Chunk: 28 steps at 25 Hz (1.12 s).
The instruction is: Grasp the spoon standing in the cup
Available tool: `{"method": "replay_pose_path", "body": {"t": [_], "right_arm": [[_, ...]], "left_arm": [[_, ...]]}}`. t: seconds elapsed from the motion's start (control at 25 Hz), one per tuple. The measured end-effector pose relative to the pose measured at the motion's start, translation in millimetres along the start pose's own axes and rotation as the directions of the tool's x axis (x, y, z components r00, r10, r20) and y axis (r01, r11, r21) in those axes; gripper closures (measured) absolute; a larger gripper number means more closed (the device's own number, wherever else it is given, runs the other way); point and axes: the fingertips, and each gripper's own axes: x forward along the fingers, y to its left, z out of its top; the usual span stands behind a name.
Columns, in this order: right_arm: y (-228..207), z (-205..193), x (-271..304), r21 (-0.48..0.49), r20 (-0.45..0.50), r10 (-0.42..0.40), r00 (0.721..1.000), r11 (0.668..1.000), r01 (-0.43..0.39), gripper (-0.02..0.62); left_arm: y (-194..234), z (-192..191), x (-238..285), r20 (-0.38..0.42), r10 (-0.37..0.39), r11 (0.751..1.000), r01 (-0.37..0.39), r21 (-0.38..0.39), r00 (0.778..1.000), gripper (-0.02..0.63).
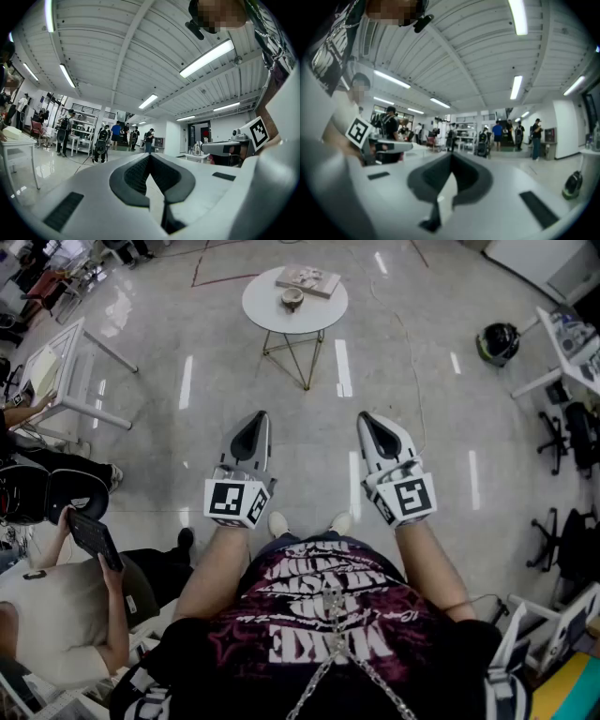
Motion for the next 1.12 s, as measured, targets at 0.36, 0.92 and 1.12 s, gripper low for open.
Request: {"method": "replay_pose_path", "body": {"t": [0.36,0.92,1.12], "right_arm": [[-15,-6,-14,0.020,-0.017,0.002,1.000,1.000,-0.002,0.565],[-67,-26,-55,0.043,-0.036,-0.023,0.999,0.999,0.024,0.565],[-82,-23,-64,0.031,-0.010,0.015,1.000,0.999,-0.014,0.565]], "left_arm": [[-11,-8,-2,-0.017,0.003,0.999,-0.004,-0.036,1.000,0.581],[-40,-23,21,-0.035,0.035,0.998,-0.037,-0.045,0.999,0.581],[-60,-25,28,-0.030,0.063,0.997,-0.065,-0.040,0.998,0.581]]}}
